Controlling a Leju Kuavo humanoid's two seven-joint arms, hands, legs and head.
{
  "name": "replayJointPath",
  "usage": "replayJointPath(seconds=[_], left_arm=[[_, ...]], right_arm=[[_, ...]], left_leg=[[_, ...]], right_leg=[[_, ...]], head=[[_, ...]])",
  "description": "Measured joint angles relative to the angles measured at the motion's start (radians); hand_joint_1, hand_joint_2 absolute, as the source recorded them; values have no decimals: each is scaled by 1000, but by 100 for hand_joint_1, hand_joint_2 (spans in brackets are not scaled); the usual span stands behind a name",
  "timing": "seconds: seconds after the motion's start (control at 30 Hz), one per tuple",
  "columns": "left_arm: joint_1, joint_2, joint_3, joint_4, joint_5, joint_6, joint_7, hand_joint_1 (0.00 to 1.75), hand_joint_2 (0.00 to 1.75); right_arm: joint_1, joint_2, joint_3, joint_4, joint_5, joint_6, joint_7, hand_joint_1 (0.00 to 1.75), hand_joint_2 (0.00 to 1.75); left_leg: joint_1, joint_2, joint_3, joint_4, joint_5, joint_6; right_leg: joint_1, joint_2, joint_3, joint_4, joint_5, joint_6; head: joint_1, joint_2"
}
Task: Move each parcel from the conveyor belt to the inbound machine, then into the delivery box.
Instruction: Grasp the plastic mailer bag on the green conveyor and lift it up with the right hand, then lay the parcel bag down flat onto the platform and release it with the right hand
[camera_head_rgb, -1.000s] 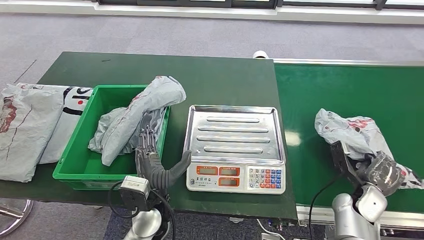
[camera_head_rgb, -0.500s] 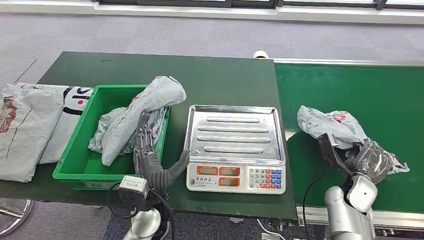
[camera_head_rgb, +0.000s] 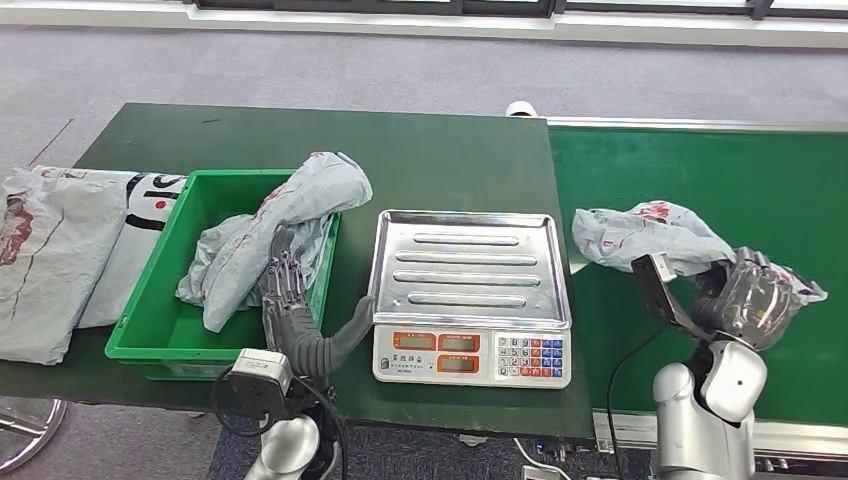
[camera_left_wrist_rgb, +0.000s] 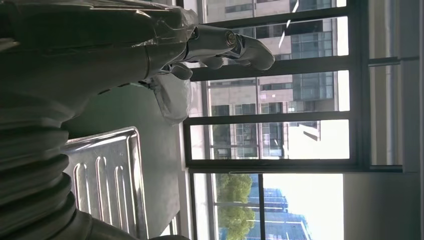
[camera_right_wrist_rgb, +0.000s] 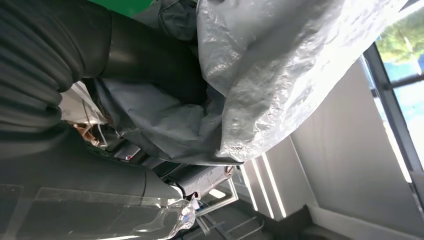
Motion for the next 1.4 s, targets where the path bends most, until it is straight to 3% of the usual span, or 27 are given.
replayJointPath(seconds=[0.53,1.03,1.4], left_arm=[[6,-1,33,0,31,-18,0,0,175],[12,-3,57,0,37,-19,0,0,175],[12,-3,58,0,39,-20,0,0,175]], right_arm=[[22,28,17,-115,2,0,-21,175,175],[64,23,192,-188,2,0,74,175,175],[66,22,248,-190,2,0,62,175,175]], left_leg=[[0,0,0,0,0,0],[0,1,0,0,0,0],[0,0,0,0,0,0]], right_leg=[[0,0,0,0,0,0],[0,0,0,0,0,0],[0,0,0,0,0,0]], head=[[0,0],[0,0],[0,0]])
